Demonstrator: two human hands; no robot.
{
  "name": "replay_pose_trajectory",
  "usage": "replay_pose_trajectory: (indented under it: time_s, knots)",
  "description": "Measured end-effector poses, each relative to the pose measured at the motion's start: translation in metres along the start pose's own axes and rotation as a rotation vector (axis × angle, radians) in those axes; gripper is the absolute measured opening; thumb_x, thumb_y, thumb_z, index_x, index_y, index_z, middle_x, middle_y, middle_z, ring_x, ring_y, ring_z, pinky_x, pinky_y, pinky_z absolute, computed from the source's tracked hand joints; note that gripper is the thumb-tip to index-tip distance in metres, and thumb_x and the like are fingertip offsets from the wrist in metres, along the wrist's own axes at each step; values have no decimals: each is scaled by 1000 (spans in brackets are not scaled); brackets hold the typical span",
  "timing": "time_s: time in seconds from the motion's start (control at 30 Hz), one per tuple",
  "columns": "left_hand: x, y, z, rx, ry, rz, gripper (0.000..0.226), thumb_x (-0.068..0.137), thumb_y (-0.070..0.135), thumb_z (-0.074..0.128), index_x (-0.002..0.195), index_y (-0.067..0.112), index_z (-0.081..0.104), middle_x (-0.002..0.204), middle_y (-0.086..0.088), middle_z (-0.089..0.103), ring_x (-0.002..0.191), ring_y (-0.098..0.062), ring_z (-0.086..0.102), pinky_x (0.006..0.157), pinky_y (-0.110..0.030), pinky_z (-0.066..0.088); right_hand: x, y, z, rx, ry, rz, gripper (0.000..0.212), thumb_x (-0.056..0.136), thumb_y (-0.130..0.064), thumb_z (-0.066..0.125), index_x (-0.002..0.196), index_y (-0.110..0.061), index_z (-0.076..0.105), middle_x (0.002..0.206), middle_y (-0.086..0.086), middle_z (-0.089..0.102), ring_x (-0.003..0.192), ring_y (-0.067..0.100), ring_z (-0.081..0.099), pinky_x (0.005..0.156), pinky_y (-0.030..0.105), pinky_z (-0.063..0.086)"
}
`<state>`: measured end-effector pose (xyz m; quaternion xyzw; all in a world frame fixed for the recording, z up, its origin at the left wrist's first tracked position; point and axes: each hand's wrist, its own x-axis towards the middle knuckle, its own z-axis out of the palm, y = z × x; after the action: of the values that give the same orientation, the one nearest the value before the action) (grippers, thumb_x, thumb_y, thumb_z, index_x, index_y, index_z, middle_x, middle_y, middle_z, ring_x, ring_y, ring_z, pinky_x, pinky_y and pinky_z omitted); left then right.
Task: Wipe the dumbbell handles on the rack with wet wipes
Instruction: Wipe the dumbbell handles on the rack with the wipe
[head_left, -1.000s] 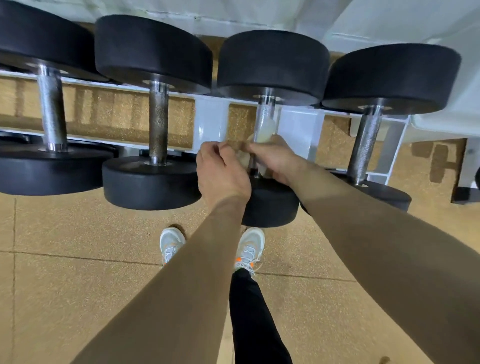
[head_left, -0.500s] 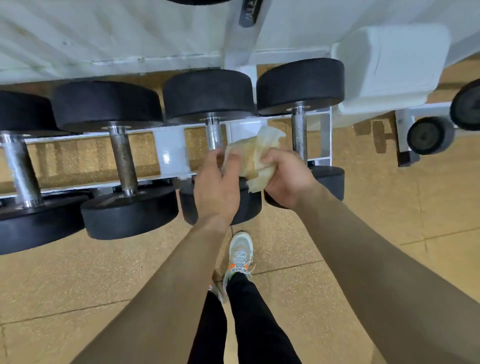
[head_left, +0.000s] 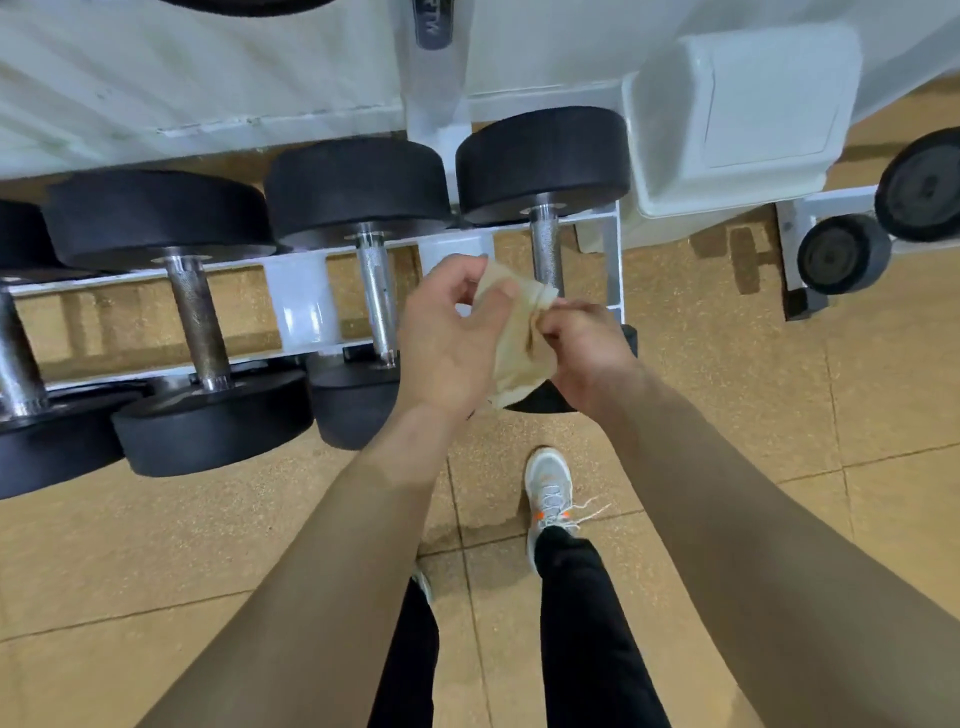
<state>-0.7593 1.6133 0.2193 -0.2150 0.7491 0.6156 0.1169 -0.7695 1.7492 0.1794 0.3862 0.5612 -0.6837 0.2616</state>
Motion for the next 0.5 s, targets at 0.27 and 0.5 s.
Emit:
replay_pose_trajectory:
  time_s: [0.27, 0.5]
  knots:
    - [12, -6, 77, -197, 143, -187, 11, 97, 24, 63, 94, 27, 73, 96, -4, 74, 96, -25, 70, 91, -47, 58, 24, -42, -78, -15, -294, 8, 46, 95, -25, 66, 133, -1, 61, 124, 17, 71, 115, 31, 69, 103, 49, 53]
    - [49, -34, 97, -157, 311, -256, 11, 99, 27, 61, 91, 27, 68, 85, 11, 66, 85, -11, 67, 83, -24, 57, 86, -52, -88, -222, -151, -124, 45, 84, -7, 80, 126, -6, 65, 115, 9, 75, 106, 29, 73, 94, 51, 58]
